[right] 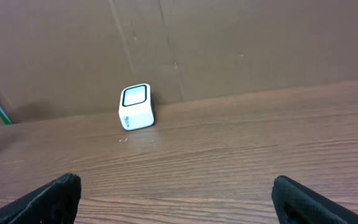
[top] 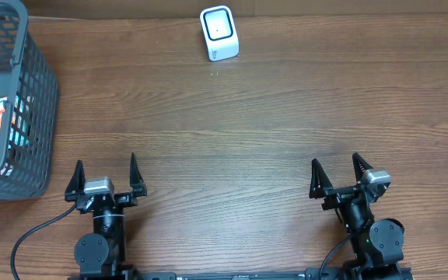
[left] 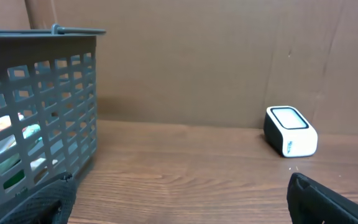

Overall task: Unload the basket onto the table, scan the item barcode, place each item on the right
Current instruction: 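Raise the left gripper and move it over the grey basket, then lower the left gripper into the basket and grasp the Kleenex pack, then lift the Kleenex pack out and carry it toward the table centre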

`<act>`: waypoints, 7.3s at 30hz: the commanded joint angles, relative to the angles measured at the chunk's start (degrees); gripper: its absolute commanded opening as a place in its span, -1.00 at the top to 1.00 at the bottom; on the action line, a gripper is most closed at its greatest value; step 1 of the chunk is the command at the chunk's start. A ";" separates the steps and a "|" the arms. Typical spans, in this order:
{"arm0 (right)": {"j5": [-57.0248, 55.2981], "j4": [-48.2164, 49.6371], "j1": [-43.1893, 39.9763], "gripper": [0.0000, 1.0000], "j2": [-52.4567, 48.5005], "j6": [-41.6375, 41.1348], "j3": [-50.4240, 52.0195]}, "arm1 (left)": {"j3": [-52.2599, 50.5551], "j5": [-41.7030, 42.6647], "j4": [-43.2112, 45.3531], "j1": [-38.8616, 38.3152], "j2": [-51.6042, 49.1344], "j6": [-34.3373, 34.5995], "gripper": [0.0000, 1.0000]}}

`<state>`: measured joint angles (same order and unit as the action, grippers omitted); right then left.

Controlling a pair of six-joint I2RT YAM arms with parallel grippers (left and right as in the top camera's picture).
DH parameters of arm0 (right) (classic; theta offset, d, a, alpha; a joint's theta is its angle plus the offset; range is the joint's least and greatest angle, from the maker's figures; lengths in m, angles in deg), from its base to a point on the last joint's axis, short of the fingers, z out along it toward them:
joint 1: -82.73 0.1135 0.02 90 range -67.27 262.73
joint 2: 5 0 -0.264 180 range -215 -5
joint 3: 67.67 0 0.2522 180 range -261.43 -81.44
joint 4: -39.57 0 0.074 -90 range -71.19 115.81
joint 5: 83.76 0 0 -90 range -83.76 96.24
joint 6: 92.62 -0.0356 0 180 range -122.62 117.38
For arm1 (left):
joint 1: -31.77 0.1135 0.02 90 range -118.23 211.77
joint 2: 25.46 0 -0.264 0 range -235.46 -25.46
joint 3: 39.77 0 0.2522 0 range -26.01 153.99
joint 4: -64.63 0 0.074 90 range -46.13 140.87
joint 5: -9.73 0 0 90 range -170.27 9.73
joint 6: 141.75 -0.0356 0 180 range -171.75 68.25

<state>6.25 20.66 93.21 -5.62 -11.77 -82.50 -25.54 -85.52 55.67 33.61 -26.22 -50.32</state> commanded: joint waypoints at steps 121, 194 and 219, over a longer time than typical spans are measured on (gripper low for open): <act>0.07 0.31 -0.26 -1.00 0.46 0.17 0.61 | 118.14 18.47 -77.72 42.14 -115.62 -9.81 -0.99; 0.07 0.31 -0.26 -1.00 0.46 0.17 0.61 | 120.76 16.87 -78.01 38.69 -124.69 -10.71 -0.09; 0.07 0.31 -0.26 -1.00 0.46 0.17 0.61 | 151.60 22.84 -88.06 38.62 -113.61 -0.94 -0.05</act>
<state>6.25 20.64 93.23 -5.62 -11.77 -82.50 122.01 -67.25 -33.29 72.24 -148.16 -54.36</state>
